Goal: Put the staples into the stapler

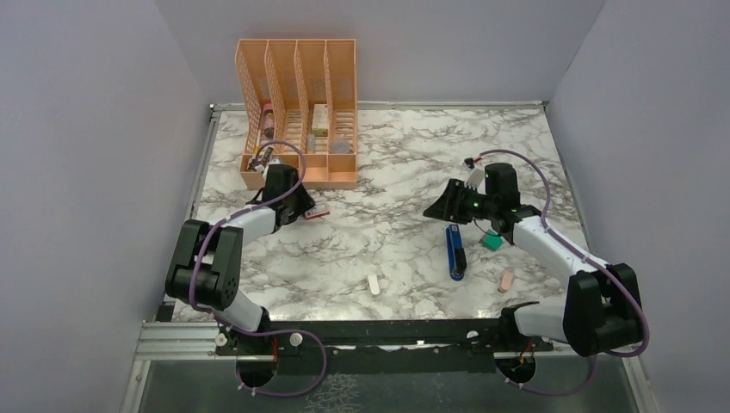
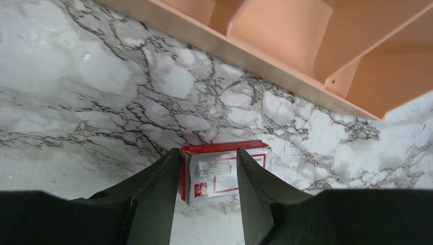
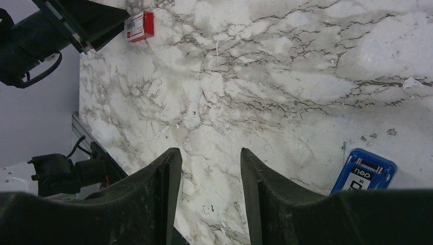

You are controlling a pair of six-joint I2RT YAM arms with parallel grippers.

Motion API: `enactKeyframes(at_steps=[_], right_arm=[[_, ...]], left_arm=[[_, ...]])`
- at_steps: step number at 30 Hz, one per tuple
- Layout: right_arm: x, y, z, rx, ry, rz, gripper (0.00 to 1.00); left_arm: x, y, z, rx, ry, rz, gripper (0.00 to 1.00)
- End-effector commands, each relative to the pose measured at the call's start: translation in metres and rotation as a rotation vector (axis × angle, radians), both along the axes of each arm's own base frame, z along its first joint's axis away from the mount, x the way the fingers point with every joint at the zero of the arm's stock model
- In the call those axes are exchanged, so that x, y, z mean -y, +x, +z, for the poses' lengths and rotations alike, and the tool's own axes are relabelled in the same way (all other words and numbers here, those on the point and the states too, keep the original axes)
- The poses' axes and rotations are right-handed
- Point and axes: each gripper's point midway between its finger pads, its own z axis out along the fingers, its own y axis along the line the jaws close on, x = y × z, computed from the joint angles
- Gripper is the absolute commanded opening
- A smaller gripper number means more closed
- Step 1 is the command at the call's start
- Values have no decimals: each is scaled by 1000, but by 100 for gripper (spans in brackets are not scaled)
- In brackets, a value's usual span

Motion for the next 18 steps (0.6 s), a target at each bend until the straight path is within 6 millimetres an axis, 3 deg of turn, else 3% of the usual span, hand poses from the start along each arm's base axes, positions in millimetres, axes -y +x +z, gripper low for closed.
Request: enactKeyframes(at_steps=[1, 7, 13, 18], right_arm=[[-5, 4, 7, 43, 1, 23, 50], [-7, 4, 6, 57, -17, 21, 49], [-14, 12, -7, 56, -67, 21, 48], [-42, 25, -12, 57, -104, 54, 55]], left_arm=[[20, -7, -2, 7, -15, -100, 45], [47, -9, -4, 8, -4, -217, 44], [77, -7, -6, 20, 23, -326, 44], [72, -2, -2, 26, 27, -248, 49]])
